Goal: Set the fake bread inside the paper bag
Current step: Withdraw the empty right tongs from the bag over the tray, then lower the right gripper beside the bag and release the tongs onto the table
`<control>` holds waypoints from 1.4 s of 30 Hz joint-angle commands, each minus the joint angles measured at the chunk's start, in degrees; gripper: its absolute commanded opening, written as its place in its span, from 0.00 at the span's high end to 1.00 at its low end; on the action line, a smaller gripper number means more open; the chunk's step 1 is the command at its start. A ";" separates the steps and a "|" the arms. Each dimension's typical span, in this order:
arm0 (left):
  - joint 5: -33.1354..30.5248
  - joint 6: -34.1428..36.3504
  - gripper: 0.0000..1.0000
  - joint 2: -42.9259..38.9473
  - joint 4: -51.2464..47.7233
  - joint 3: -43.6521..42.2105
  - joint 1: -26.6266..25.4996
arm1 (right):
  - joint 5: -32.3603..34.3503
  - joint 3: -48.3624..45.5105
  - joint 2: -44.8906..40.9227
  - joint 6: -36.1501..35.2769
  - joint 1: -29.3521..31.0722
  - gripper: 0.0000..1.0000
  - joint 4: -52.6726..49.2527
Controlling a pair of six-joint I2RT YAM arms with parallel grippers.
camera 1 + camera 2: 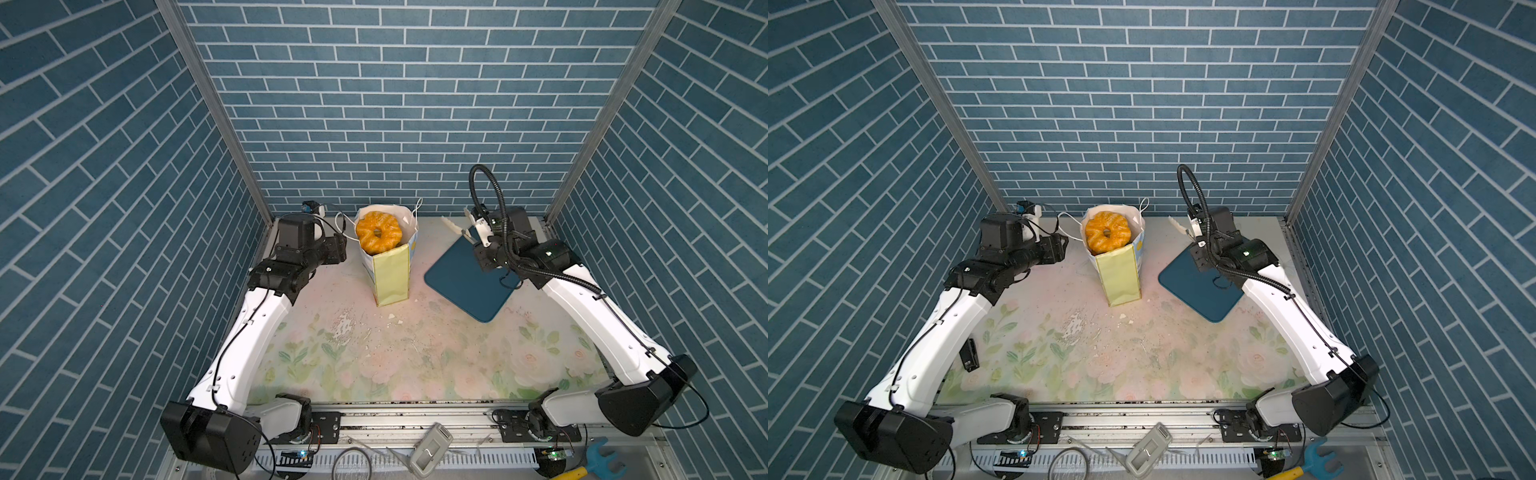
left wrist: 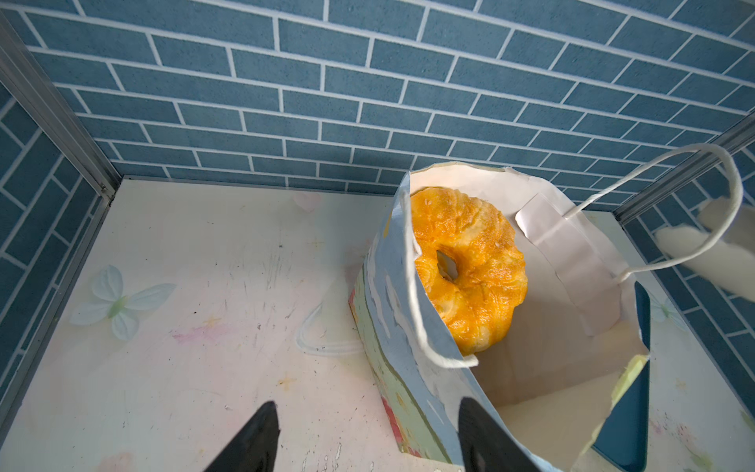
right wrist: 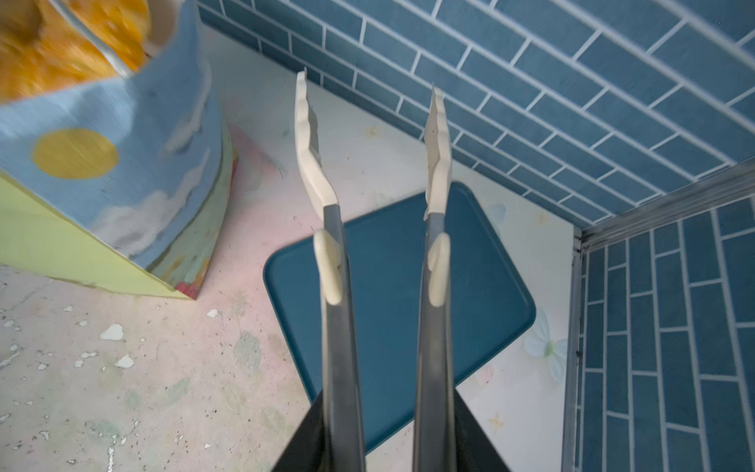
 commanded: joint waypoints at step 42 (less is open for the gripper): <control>0.08 -0.86 0.29 -2.83 -0.60 -2.59 2.48 | -16.51 -12.59 19.66 20.57 6.82 0.59 23.88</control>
